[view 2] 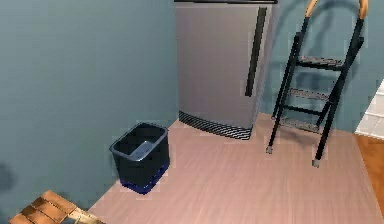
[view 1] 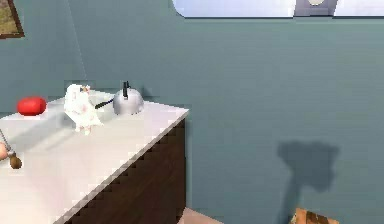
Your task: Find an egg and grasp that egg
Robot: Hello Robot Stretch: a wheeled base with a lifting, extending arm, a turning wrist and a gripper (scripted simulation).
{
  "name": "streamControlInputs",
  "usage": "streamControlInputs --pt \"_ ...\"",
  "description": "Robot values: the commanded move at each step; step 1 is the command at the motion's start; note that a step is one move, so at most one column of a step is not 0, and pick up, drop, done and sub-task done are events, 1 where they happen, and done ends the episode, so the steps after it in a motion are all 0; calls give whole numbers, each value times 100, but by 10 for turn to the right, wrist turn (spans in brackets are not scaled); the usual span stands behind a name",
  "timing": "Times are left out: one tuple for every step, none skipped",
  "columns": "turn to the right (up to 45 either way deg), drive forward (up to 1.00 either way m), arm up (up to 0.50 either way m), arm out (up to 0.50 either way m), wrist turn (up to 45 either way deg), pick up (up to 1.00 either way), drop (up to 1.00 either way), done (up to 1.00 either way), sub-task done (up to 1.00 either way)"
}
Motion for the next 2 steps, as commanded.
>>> streamControlInputs --pt "60 0 0 0 0 0 0 0 0" --pt "0 75 0 0 0 0 0 0 0"
